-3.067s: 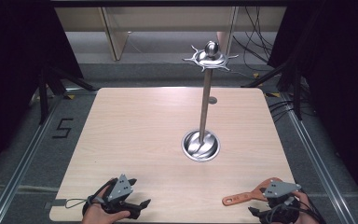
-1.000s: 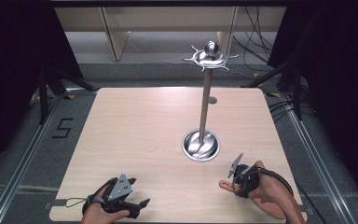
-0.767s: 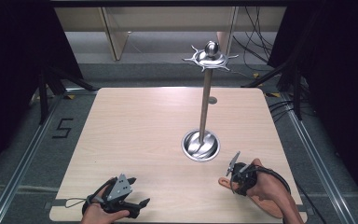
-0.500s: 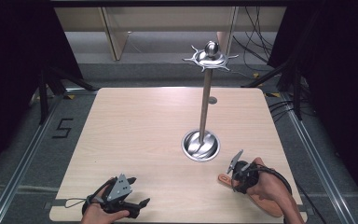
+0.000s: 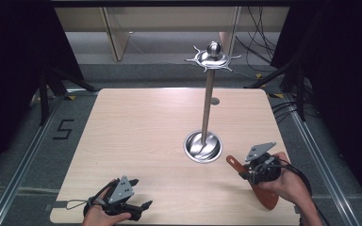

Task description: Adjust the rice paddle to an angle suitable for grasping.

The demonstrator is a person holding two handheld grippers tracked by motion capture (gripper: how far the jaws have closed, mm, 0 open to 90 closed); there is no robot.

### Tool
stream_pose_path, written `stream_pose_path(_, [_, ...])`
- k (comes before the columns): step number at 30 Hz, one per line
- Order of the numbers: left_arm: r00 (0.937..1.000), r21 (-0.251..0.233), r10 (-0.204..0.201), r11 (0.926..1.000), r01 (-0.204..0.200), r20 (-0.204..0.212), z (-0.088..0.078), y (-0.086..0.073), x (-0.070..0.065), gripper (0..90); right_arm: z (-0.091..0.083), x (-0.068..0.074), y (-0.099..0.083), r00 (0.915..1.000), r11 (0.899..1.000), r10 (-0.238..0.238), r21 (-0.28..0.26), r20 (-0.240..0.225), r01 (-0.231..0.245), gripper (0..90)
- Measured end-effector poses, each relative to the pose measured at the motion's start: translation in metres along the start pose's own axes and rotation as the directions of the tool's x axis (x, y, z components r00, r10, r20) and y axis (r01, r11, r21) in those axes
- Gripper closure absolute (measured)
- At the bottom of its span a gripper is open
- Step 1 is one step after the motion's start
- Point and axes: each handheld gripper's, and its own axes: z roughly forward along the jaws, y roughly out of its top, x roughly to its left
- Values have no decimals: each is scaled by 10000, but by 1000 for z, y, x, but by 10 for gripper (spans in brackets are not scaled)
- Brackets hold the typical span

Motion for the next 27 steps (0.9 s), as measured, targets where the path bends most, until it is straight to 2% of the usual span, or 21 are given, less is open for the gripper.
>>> stream_pose_path(3, [9999,122,89,9999,-90,82,0,0,2,158,-11,1,1,9996,9964,194,-834,180,-179,671])
stream_pose_path(5, [9999,56,105,9999,-105,-45,0,0,1,158,-16,-1,2,10000,9960,30,-898,89,-22,671])
stream_pose_path(6, [9999,44,101,9999,-101,-66,0,0,1,158,-19,-2,2,9999,9908,66,-1356,125,-48,671])
stream_pose_path(7, [9998,50,181,9998,-181,-48,-1,0,2,158,-21,-2,2,10000,9903,81,-1390,-9,-81,671])
stream_pose_path(8, [10000,-103,-68,9999,68,-30,0,-1,0,159,-26,-3,2,9999,9827,135,-1849,10,-130,671])
stream_pose_path(9, [10000,-103,-68,9999,68,-30,0,-1,0,159,-29,-3,2,9999,9795,77,-2013,-112,-98,671])
stream_pose_path(10, [10000,-33,-45,10000,44,-56,0,-1,1,159,-29,-3,2,9999,9795,77,-2013,-112,-98,671])
stream_pose_path(12, [9999,-24,-108,9999,107,-86,0,0,1,159,-35,-2,3,9999,9717,156,-2357,-37,-160,671])
stream_pose_path(13, [9999,104,82,9999,-81,-145,-1,0,3,159,-37,-1,4,9995,9679,267,-2496,-153,-297,671])
stream_pose_path(14, [9999,-83,-112,9999,111,-101,0,-1,1,159,-40,-2,4,9997,9639,184,-2655,-152,-218,671])
stream_pose_path(15, [9999,-6,-73,10000,73,-115,-1,-1,1,159,-47,-2,5,9989,9632,251,-2667,-385,-345,671])
stream_pose_path(16, [9999,107,31,9999,-30,-139,-1,0,2,159,-49,-3,6,9996,9567,159,-2901,-251,-225,671])
stream_pose_path(19, [9996,205,161,9997,-156,-227,-1,0,3,160,-52,-4,7,9995,9504,161,-3100,-262,-235,671])
stream_pose_path(20, [9996,196,184,9996,-179,-235,-1,-1,3,160,-56,-4,8,9992,9410,326,-3362,-244,-389,671])
stream_pose_path(21, [9996,203,177,9996,-173,-230,-1,-1,3,160,-56,-4,8,9992,9410,326,-3362,-244,-389,671])
stream_pose_path(22, [9997,235,172,9996,-168,-180,-1,0,4,160,-57,-6,9,9991,9336,377,-3560,-172,-414,671])
stream_pose_path(23, [9998,143,154,9998,-152,-139,-1,0,3,160,-60,-8,10,9975,9208,687,-3838,-160,-695,671])
stream_pose_path(24, [9998,143,154,9998,-152,-139,-1,0,3,160,-60,-8,10,9975,9208,687,-3838,-160,-695,671])
stream_pose_path(25, [9998,137,101,9999,-99,-142,-1,0,3,160,-62,-9,11,9960,9125,882,-4000,-116,-854,671])
stream_pose_path(26, [10000,111,2,9999,-1,-92,-1,0,3,160,-63,-12,11,9967,9045,817,-4201,18,-734,671])
stream_pose_path(27, [9999,126,80,9999,-78,-137,0,0,3,160,-65,-13,12,9947,8998,1024,-4261,-23,-936,671])
